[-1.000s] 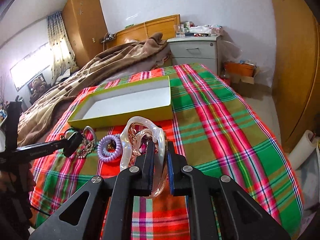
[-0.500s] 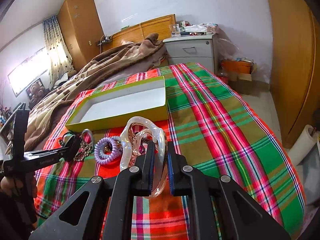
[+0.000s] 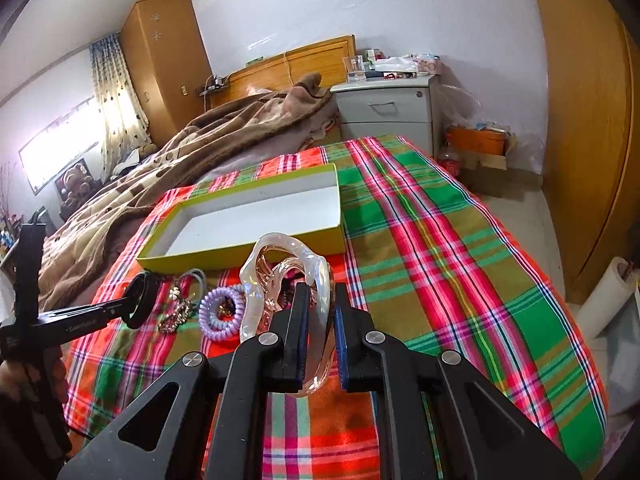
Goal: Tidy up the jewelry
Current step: 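Grasp the black fitness band with the left gripper while the right lifts the clip, then carry band and clip into the white box and open both grippers, then withdraw both grippers from the box toward the remaining jewelry, then grasp the lavender coil hair tie with the right gripper, then grasp the black cord hair tie with green bead using left gripper while right lifts coil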
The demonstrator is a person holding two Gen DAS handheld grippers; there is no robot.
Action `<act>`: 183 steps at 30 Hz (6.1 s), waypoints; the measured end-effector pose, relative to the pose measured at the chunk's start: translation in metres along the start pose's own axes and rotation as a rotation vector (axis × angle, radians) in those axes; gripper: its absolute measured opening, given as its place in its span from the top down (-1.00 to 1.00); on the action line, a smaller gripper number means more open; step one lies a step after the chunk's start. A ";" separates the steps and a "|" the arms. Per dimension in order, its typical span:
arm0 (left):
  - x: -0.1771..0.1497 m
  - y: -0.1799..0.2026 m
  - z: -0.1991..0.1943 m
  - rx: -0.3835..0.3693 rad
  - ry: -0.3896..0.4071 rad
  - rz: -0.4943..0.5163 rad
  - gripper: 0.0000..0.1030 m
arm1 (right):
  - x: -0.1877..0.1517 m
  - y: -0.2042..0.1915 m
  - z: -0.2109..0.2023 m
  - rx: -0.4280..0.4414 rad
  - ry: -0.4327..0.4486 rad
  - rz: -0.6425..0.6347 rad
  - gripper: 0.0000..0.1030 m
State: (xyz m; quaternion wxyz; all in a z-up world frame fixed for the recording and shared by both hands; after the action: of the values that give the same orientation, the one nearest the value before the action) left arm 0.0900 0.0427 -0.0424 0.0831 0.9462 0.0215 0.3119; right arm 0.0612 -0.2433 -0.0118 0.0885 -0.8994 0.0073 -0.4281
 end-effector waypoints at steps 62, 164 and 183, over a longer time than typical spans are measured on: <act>0.132 -0.009 0.111 0.043 -0.076 -0.047 0.71 | 0.101 -0.033 0.188 -0.084 -0.199 -0.149 0.75; 0.022 -0.040 0.029 -0.013 -0.039 -0.083 0.08 | 0.003 -0.061 0.057 0.078 -0.090 -0.187 0.80; 0.017 -0.036 0.024 0.009 -0.026 -0.085 0.65 | 0.007 -0.053 0.051 0.086 -0.069 -0.155 0.80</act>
State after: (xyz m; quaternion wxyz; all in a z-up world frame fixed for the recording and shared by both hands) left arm 0.1182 0.0763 -0.0576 0.0926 0.9488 0.0620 0.2956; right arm 0.1018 -0.1840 -0.0292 0.0940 -0.9069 -0.0838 -0.4022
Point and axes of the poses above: each gripper's, at about its wrist camera, not at the fingertips, and z roughly the way its jaws point, y to its right, x to its top, the point moved 4 cm from there along z, roughly the way its jaws point, and after that the axes turned 4 degrees about -x, right-handed, at the moved point
